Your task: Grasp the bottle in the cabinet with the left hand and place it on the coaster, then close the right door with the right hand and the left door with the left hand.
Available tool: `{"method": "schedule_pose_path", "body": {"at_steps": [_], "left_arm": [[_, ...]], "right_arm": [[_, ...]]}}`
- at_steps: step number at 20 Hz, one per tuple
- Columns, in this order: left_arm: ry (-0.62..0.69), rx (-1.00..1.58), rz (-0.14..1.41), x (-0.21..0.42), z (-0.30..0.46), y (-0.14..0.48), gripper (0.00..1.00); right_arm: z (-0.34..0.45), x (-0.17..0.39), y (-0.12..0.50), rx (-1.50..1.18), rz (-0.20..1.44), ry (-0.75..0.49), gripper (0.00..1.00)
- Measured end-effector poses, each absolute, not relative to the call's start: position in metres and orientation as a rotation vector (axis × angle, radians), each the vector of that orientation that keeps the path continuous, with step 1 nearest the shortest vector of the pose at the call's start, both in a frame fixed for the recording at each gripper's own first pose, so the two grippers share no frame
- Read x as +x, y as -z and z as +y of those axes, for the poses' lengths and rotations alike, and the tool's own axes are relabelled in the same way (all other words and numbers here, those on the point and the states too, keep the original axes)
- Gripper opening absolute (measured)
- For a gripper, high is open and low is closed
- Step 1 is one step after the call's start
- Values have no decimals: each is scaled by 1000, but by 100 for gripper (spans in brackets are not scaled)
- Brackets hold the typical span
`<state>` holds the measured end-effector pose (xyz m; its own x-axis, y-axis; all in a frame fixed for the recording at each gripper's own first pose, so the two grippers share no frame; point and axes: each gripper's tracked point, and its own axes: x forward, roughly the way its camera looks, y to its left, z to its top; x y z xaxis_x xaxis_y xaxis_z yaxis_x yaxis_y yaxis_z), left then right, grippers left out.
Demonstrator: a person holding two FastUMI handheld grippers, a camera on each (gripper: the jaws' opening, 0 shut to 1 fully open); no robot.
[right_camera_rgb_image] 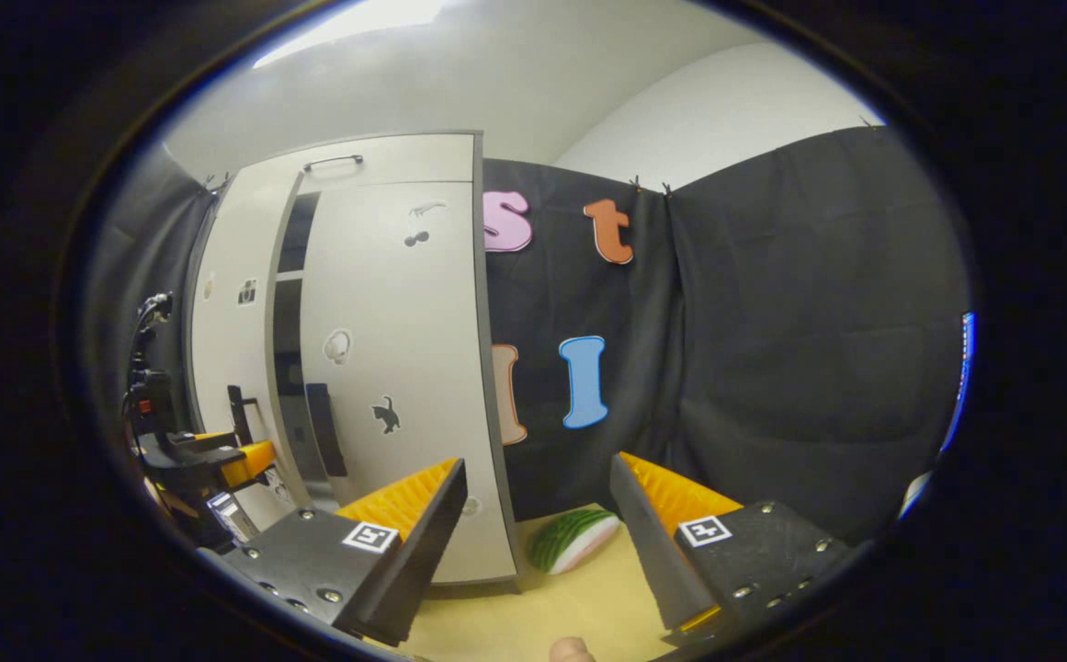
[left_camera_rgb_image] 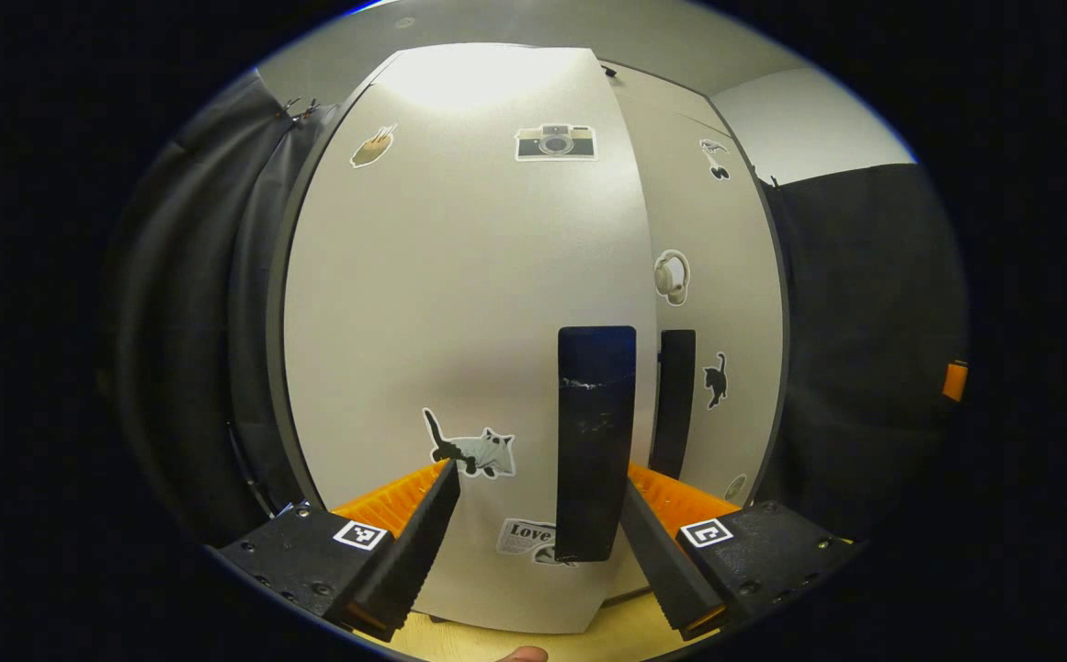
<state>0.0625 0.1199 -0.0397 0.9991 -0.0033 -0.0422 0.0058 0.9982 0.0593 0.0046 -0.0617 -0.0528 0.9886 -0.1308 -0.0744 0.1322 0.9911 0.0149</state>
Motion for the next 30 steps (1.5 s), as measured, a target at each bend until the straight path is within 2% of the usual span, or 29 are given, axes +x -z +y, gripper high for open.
{"method": "schedule_pose_path", "body": {"at_steps": [30], "left_arm": [[-63,135,52,80,117,30,99]], "right_arm": [[-95,23,40,24,46,136,95]]}}
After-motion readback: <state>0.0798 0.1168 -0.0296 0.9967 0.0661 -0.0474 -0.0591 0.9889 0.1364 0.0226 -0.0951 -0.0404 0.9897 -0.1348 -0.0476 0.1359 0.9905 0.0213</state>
